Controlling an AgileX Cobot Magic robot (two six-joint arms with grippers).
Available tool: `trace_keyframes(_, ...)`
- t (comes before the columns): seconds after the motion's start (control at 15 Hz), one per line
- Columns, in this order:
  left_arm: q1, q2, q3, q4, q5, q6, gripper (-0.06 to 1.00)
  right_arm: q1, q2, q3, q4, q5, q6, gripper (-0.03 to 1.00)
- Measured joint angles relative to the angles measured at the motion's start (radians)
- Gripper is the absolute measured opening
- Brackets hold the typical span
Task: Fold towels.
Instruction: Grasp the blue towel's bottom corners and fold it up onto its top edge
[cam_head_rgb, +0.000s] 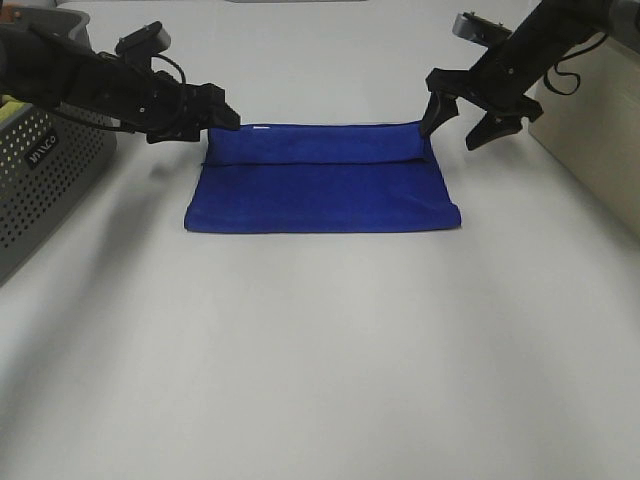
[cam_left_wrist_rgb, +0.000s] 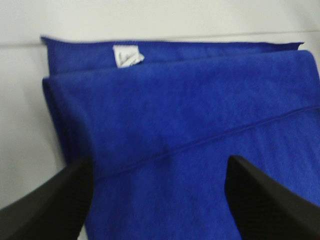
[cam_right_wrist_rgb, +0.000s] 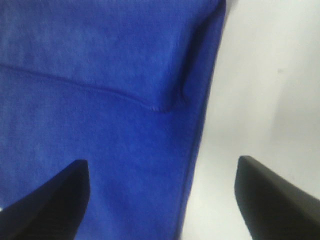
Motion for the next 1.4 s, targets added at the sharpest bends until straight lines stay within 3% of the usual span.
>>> trace_keyframes(0.13,0.017,-0.007,0.0,0.18,0.101,-0.251,0.7,-0.025,0.0,0.0,-0.004,0.051,0.022,0.76)
trace_keyframes(0.27,0.01,-0.007,0.0,0.309,0.158,-0.367,0.7,-0.042,0.0,0.003,0.002,0.052,0.034,0.76)
trace_keyframes(0.93,-0.039,-0.005,-0.001,0.328,0.184,-0.502,0.69,-0.041,-0.01,0.204,0.077,0.04,0.04,0.76)
trace_keyframes(1.2,-0.065,0.022,-0.006,0.327,0.205,-0.526,0.65,0.022,-0.013,0.214,0.077,0.024,0.025,0.75)
trace_keyframes(1.4,-0.077,0.03,-0.011,0.327,0.205,-0.545,0.62,0.053,-0.013,0.221,0.069,0.02,0.042,0.62)
